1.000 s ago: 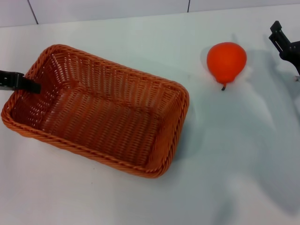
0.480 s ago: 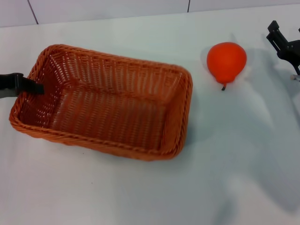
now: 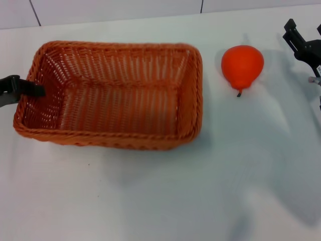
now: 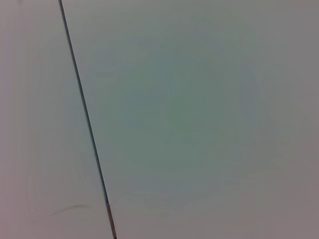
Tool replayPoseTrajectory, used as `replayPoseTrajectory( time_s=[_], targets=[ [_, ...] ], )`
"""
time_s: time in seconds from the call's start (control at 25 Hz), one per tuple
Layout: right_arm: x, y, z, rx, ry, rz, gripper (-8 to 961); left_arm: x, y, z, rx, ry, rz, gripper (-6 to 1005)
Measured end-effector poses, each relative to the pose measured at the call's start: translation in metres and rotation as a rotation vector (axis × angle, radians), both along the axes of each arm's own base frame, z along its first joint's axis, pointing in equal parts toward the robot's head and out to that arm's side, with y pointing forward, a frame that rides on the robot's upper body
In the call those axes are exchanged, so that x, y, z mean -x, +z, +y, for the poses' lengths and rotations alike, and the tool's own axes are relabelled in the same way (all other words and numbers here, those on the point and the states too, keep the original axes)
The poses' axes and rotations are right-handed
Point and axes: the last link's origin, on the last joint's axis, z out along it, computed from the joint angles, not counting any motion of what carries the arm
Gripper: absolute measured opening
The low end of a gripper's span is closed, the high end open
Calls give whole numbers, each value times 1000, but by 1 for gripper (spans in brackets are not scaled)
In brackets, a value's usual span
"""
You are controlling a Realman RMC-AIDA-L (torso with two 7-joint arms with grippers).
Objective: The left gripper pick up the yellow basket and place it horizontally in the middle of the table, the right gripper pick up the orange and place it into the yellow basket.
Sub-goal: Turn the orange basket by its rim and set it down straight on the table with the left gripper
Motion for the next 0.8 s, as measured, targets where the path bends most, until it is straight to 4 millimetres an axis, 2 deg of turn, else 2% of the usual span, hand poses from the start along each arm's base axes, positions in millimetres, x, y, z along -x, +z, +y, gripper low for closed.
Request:
replayPoseTrajectory(
  time_s=[0.8],
  targets=[
    [-1,2,1,-3,-1,-2,945,10,-16,-6,-90,64,-46,166]
  ],
)
